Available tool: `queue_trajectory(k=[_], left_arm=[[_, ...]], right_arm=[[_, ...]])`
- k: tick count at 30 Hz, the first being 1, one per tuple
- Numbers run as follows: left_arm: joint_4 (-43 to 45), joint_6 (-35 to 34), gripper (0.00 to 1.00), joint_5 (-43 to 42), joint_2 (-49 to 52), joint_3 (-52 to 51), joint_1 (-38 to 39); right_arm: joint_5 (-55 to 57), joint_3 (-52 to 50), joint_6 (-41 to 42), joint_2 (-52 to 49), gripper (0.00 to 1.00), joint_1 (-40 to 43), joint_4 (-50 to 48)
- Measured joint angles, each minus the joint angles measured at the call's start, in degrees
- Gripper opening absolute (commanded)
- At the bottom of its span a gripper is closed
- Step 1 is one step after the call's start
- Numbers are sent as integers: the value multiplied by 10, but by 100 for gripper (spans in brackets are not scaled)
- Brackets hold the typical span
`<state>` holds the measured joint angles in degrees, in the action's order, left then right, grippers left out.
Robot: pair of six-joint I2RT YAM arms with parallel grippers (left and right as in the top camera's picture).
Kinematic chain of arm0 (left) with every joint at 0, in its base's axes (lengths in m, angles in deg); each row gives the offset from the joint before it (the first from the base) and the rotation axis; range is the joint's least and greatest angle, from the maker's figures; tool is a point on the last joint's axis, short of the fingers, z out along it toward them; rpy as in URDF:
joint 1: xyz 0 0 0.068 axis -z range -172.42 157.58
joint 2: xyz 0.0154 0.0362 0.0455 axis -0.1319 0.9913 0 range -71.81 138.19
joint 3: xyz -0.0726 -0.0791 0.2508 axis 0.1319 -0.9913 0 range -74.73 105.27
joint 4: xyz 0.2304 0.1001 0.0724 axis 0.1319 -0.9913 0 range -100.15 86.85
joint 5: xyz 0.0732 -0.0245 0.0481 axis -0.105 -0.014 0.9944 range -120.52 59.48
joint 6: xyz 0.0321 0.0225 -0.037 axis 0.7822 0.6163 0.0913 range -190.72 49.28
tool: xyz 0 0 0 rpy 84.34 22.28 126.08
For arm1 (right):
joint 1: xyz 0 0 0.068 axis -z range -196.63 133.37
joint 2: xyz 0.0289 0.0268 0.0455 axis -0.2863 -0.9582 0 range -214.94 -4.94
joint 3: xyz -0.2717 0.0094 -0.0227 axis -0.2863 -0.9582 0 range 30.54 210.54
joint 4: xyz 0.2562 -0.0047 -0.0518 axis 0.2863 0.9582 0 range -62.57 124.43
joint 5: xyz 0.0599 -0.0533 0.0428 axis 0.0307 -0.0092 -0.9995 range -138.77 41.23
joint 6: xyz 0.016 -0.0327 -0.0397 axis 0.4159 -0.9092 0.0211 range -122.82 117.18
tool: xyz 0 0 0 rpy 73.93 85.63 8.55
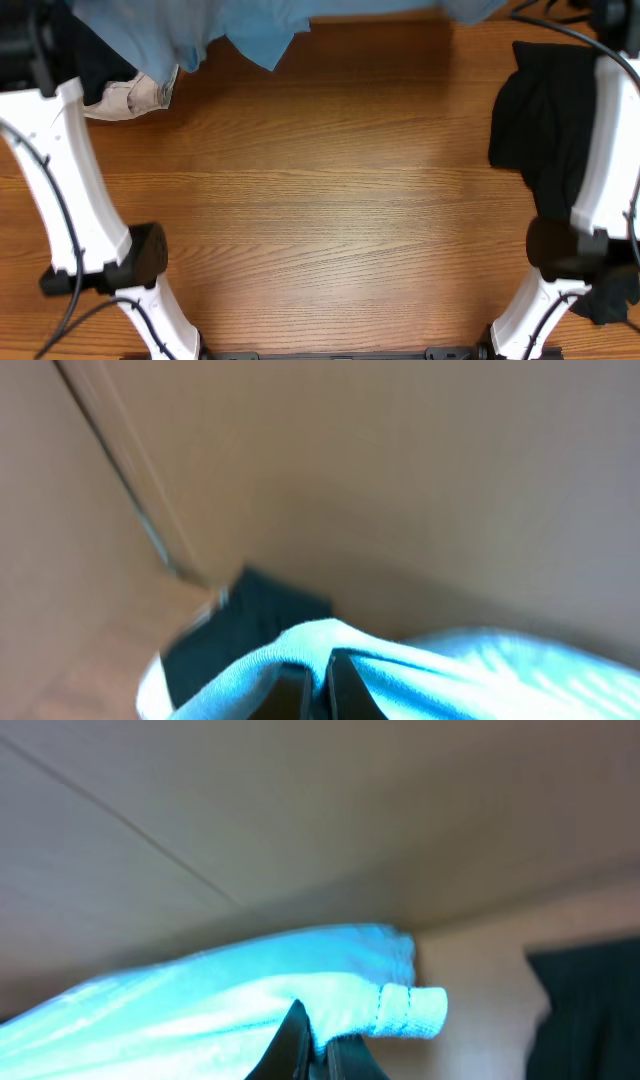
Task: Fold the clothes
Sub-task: 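Lift the hem with both grippers and swing the shirt up and away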
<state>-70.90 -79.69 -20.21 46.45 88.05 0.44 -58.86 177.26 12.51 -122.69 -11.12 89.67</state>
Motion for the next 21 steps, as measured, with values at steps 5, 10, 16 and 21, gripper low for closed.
queue_trajectory(k=[5, 10, 16, 21], left_arm=[[-108, 0, 4, -33, 83, -3, 0], [-194, -3, 4, -82, 119, -12, 0], [-283, -5, 4, -110, 81, -12, 0], [-290, 3, 4, -135, 18, -12, 0]], right_arm=[[4, -59, -16, -47, 4, 0, 35], [1, -66, -25, -45, 4, 5, 82], [-33, -66, -31, -2, 4, 40, 152], [-46, -65, -50, 72, 4, 62, 212]])
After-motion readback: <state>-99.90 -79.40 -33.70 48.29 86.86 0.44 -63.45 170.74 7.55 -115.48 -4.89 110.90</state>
